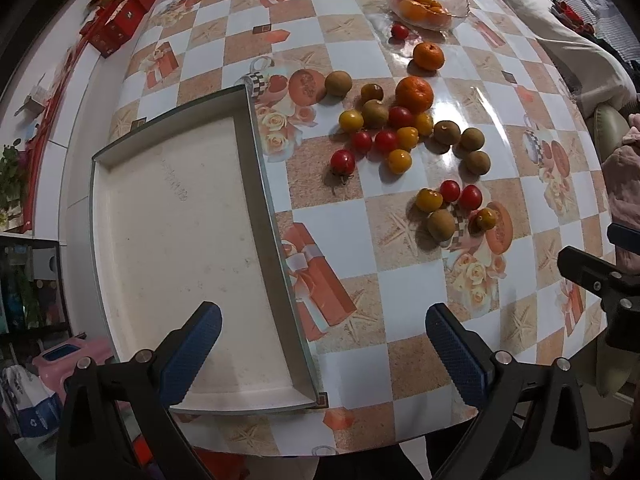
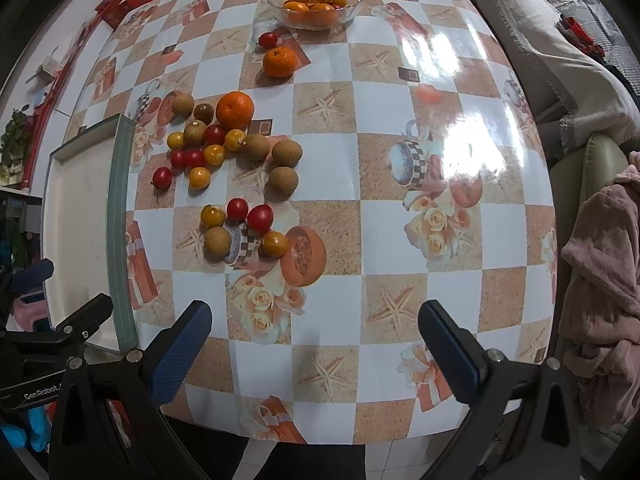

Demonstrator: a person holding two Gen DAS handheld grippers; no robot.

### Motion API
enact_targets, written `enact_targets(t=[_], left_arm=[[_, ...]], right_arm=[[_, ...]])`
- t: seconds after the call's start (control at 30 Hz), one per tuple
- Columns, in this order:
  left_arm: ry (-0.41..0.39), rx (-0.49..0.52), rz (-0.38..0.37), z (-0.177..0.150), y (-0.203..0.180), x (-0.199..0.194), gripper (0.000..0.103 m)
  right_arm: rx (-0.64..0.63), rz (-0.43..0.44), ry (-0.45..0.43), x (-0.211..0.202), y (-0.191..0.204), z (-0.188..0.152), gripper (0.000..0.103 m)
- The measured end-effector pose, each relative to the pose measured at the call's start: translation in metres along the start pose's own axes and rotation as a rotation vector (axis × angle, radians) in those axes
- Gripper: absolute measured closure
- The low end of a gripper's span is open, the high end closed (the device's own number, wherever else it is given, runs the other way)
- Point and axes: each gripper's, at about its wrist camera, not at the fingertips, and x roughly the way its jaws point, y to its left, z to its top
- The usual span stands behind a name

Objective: Organize fruits
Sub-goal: 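Move both tools toward the fruit pile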

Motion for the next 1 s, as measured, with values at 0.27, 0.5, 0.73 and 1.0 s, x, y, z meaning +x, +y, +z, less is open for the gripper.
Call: enact_targets(t=[0.27, 0.5, 0.73, 1.0], left_arm=[[0.008, 0.015, -0.005, 0.003, -0.004, 0.004, 0.000], [-0.007, 0.043, -0.026, 0.008, -0.013, 0.007, 0.000], [0.007, 0.083, -0.050, 0.011, -0.032, 0.024, 0.011], [0.002, 0.107, -0.102, 0.008, -0.048, 0.044, 0.026]], right_arm=[[0.011, 0.037, 0.030, 0.006, -0.005, 0.003, 0.000], [0.013, 0.052, 0.026, 0.010, -0.007, 0.005, 0.000], [-0.019, 0.039, 0.024, 0.021, -0.012, 0.002, 0.001], [-0.051, 0.062, 0.032, 0.040, -0.015, -0.002, 0.024]])
